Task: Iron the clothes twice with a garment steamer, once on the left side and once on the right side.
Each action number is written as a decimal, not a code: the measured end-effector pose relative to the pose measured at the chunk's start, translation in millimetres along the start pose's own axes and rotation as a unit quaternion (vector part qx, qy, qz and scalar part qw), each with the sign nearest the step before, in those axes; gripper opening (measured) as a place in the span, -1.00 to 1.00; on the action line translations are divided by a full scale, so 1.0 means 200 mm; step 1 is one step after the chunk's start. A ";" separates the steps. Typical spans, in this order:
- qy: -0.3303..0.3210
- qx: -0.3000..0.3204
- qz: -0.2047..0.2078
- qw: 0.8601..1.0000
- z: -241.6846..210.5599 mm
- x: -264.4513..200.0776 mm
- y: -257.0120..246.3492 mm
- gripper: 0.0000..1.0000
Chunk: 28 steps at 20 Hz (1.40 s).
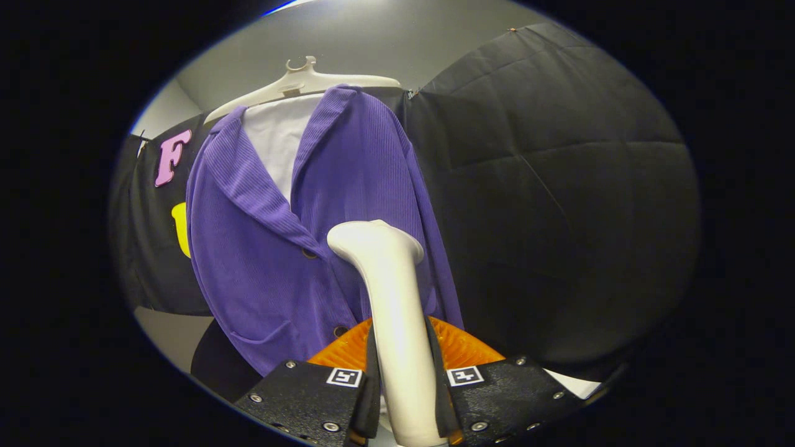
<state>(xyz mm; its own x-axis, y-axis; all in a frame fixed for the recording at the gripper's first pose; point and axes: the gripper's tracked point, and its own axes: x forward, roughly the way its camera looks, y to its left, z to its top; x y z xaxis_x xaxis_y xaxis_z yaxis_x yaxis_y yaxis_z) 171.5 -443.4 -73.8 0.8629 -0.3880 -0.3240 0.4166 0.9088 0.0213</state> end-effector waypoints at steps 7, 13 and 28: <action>0.059 0.014 -0.011 0.998 -0.38 -0.04 -0.07 -0.30; 0.082 0.012 -0.015 0.996 -0.54 -0.04 -0.12 -0.30; 0.139 -0.029 -0.005 0.990 -0.90 -0.05 -0.08 -0.33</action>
<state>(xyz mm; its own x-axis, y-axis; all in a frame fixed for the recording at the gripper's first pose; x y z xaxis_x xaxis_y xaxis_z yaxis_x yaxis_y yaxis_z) 105.1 -427.1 -240.5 0.7426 -0.3475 -0.5726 0.4015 0.9152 -0.0346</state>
